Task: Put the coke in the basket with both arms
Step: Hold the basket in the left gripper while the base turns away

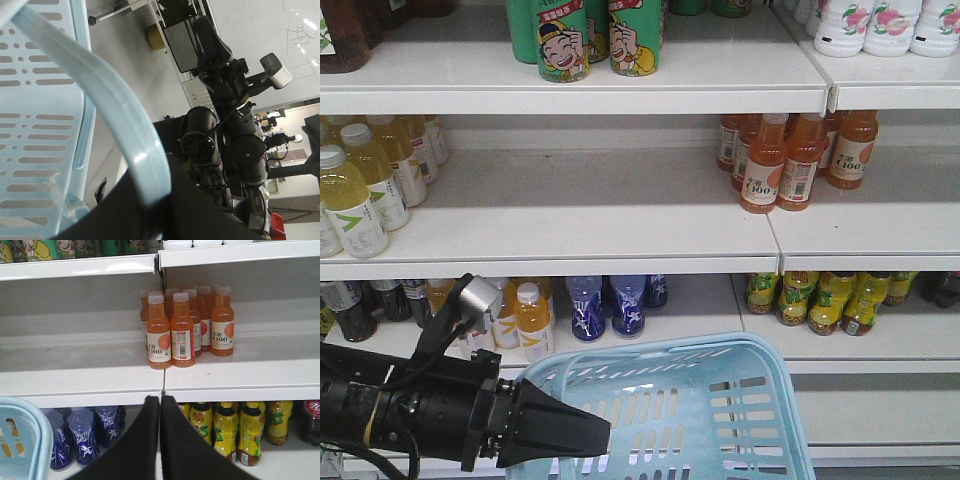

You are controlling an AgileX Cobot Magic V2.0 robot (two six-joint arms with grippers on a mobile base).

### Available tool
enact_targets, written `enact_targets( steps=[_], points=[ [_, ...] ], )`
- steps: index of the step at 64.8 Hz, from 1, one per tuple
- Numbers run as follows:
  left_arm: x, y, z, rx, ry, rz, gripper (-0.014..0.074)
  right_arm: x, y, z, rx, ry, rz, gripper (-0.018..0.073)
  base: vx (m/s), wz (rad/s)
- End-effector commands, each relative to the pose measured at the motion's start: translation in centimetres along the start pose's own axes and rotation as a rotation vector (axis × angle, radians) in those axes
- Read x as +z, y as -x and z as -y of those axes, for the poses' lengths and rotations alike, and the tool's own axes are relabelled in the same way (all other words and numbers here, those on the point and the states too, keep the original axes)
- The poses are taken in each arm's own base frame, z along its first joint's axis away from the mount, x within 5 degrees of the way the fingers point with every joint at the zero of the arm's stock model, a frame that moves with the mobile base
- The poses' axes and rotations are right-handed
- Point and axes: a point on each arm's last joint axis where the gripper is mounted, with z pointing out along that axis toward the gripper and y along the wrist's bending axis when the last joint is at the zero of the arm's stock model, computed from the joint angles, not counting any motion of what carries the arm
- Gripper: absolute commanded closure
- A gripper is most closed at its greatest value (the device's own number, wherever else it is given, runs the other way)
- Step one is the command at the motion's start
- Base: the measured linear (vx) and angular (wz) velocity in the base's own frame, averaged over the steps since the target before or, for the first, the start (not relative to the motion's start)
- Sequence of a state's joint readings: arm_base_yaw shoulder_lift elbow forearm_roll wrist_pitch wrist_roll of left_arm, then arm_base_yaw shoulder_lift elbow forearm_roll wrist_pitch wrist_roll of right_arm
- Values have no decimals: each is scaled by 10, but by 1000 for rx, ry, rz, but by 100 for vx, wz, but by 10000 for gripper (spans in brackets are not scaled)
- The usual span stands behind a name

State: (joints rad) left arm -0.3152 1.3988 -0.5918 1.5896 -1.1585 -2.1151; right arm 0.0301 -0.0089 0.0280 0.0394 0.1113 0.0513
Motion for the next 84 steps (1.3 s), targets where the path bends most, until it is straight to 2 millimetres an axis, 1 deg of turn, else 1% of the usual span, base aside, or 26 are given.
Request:
enact_targets(
  steps=[1, 50, 84],
  points=[
    [-5, -2, 32, 29, -236, -43, 604, -1, 3, 0, -12, 5, 79, 564, 0, 0],
    [-5, -2, 32, 29, -237, -42, 604, -1, 3, 0, -12, 5, 80, 564, 0, -2],
    [-5, -2, 32, 29, -237, -42, 604, -1, 3, 0, -12, 5, 80, 564, 0, -30]
  ],
)
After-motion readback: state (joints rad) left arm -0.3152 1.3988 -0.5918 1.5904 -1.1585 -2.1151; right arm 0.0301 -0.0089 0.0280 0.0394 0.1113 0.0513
